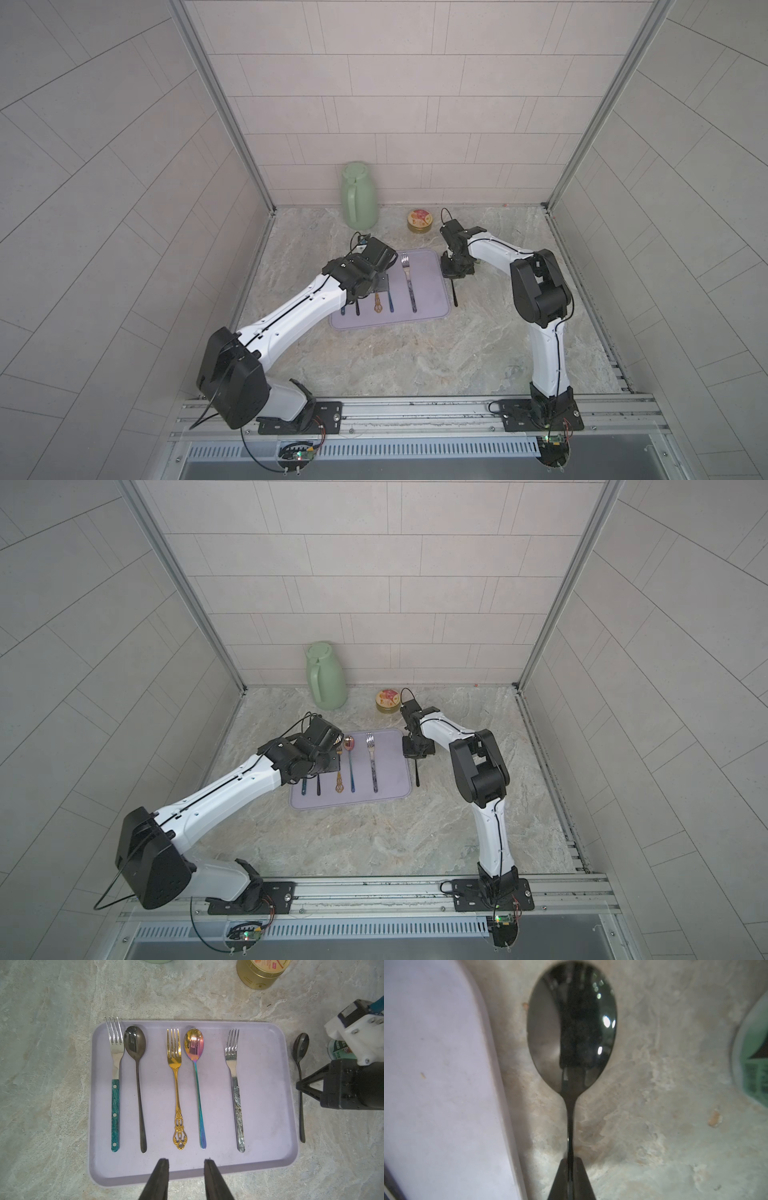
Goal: Set the spoon and fork side by side
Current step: Pick up the spoon from the center of the board, then place the spoon on the tray.
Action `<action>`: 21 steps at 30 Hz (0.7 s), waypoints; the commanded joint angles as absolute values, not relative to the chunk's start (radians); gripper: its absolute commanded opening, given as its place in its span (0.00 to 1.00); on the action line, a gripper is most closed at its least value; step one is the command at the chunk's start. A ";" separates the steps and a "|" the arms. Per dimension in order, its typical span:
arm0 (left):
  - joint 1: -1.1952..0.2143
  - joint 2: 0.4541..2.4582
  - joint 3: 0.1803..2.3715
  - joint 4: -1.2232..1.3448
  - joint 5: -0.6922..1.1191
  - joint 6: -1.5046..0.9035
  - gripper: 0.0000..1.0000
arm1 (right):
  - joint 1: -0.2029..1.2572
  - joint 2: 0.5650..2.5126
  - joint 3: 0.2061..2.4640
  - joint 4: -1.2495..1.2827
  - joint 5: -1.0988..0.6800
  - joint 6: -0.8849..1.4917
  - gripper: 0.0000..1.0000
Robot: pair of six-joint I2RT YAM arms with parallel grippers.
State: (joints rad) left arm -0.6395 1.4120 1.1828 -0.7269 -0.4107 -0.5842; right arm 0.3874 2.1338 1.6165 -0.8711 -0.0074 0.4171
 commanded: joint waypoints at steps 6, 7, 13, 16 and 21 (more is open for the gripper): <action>-0.631 1.348 1.172 -0.747 -0.410 -0.565 0.31 | 0.376 2.070 1.545 -0.907 0.007 0.396 0.00; -0.631 1.338 1.170 -0.745 -0.411 -0.565 0.31 | 0.376 2.058 1.541 -0.910 0.007 0.400 0.00; -0.630 1.291 1.159 -0.754 -0.406 -0.567 0.31 | 0.386 1.978 1.540 -0.947 0.010 0.424 0.00; -0.630 1.271 1.151 -0.759 -0.412 -0.569 0.31 | 0.405 1.951 1.560 -0.970 0.010 0.444 0.00; -0.630 1.238 1.133 -0.758 -0.416 -0.577 0.32 | 0.469 1.953 1.637 -1.004 0.014 0.489 0.00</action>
State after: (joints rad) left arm -0.6350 1.2644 1.1488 -0.7361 -0.4126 -0.5758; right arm 0.4271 1.9781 1.5906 -0.9760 0.0017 0.4526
